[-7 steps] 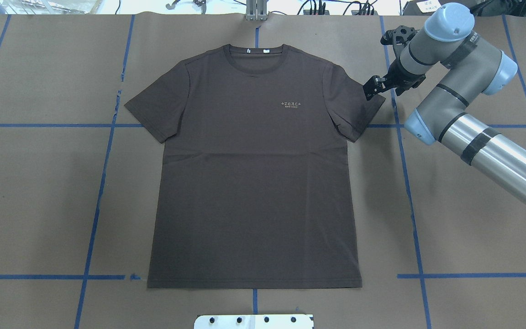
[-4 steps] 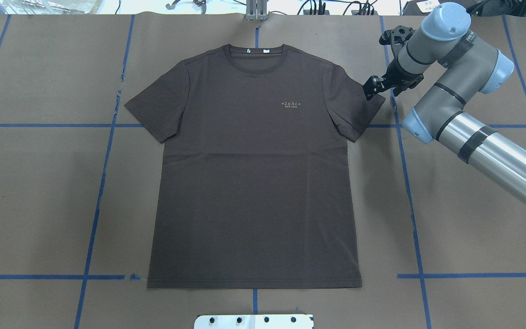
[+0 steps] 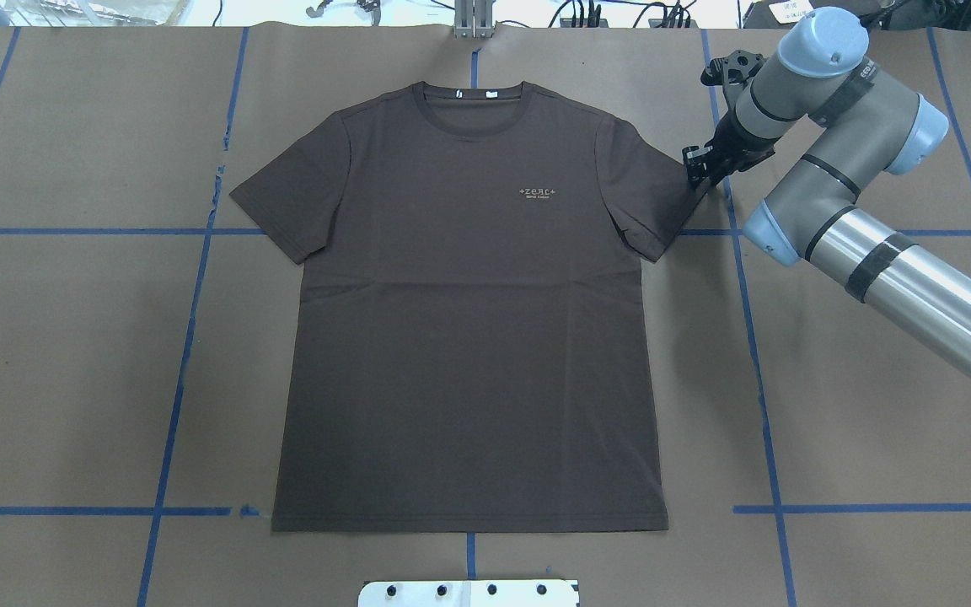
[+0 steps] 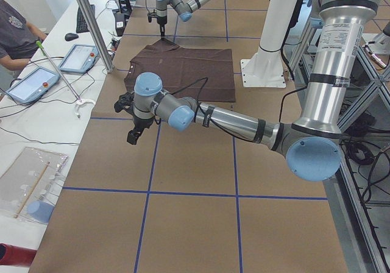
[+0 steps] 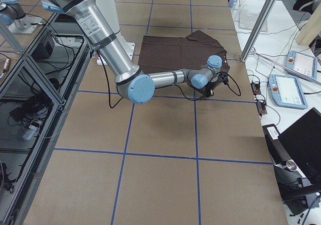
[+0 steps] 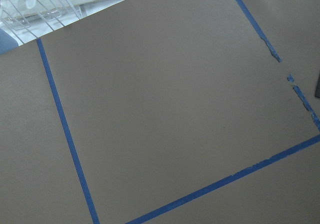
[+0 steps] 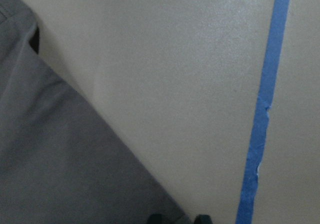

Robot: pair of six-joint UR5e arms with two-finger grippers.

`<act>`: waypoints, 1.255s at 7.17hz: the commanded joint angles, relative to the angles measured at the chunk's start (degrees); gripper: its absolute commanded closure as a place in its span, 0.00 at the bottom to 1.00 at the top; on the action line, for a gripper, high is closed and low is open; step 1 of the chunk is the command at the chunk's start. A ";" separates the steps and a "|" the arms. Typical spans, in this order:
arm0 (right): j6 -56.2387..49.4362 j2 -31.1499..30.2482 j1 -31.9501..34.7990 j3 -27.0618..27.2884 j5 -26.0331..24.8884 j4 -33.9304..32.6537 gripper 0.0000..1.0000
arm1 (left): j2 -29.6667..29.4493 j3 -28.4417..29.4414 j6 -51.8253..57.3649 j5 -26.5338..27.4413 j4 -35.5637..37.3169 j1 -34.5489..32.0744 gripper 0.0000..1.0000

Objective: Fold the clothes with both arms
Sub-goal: 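Grasp the sleeve with the right gripper and fold it inward over the chest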

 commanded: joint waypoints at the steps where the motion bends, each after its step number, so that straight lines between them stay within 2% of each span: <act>1: -0.16 0.23 0.06 0.06 -0.01 -0.01 0.98 | -0.33 0.13 0.09 0.03 0.04 0.00 0.00; 4: 0.02 2.17 0.24 3.03 0.26 -0.19 1.00 | -0.42 0.31 0.09 0.03 0.04 0.00 0.00; 6: 1.16 5.75 0.07 5.85 0.61 -2.64 1.00 | -0.42 0.66 0.18 0.03 -0.14 0.00 0.00; 8: 7.64 8.22 -2.73 7.44 0.00 -2.74 1.00 | -0.51 1.36 0.52 0.03 -0.14 0.00 0.00; 9: 11.58 10.06 -5.53 7.44 -4.09 -2.65 1.00 | -0.60 2.15 0.70 0.12 -0.23 0.00 0.00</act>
